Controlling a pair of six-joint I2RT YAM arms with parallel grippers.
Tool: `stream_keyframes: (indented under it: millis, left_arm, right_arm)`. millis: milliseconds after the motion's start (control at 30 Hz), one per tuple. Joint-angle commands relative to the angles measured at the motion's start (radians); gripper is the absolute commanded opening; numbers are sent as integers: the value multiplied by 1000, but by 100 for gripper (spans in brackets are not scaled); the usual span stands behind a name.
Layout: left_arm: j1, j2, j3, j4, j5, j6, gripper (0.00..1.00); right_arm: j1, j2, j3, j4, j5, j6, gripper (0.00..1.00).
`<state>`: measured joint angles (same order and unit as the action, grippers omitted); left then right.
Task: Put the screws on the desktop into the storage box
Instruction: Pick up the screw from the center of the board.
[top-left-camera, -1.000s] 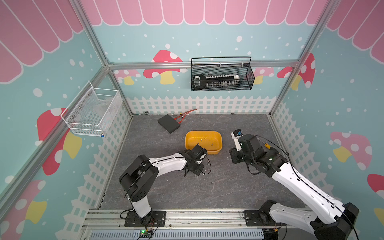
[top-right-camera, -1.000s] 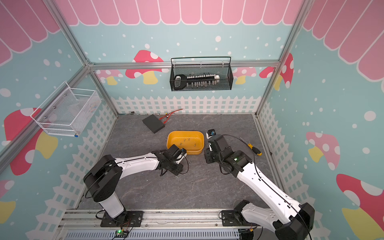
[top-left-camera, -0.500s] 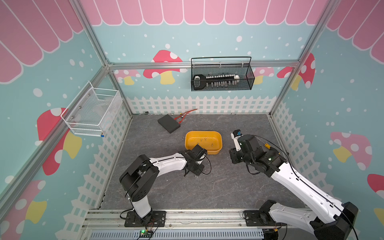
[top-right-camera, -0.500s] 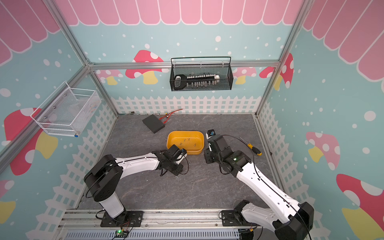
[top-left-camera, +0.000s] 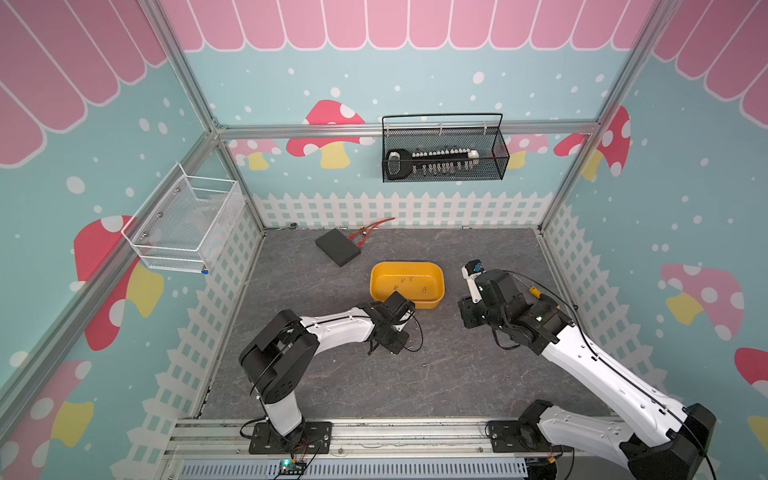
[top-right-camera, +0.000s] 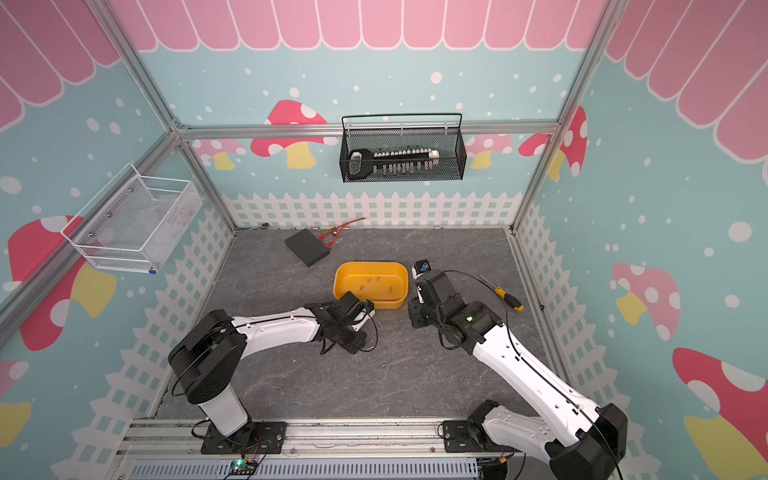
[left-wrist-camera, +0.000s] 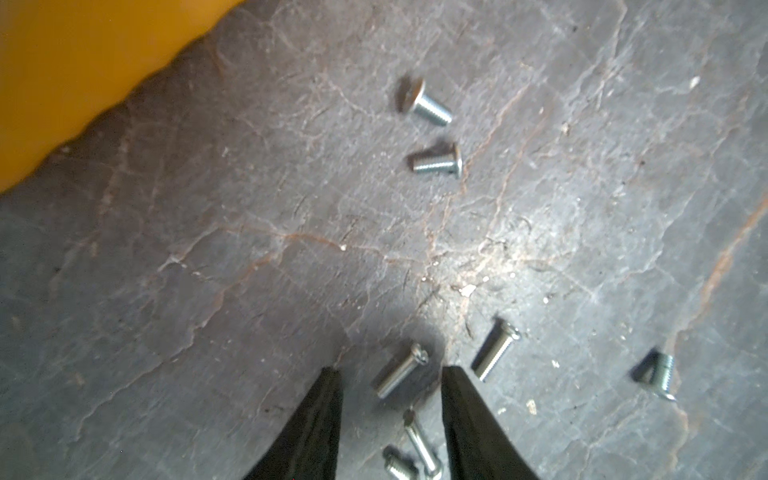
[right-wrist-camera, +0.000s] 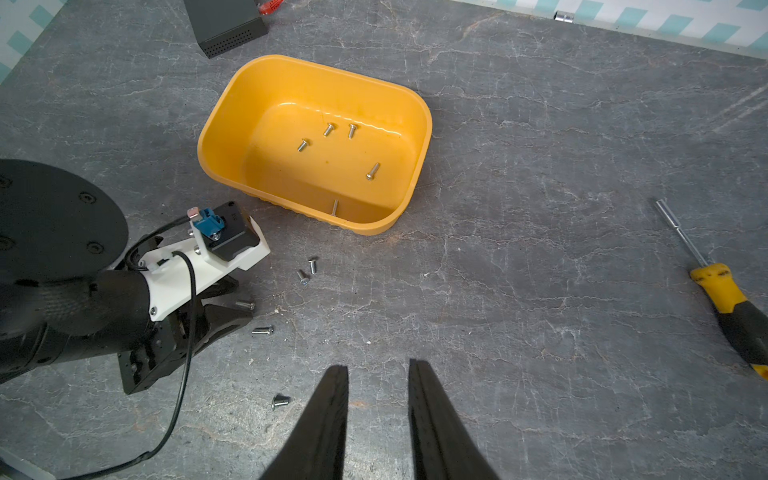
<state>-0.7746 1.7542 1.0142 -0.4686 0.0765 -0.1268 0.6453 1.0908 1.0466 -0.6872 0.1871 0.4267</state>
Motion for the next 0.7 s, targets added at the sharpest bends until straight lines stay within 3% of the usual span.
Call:
stream_keyframes:
  millis: [0,667]
  left_arm:
    - [-3,13,-5,7,8,3,42]
    - [-10,52,-2,7,13,-1,27]
  right_arm:
    - [-2,-6,-15,8,9,-3,31]
    - [-2,-14,-25,11,14,-6,31]
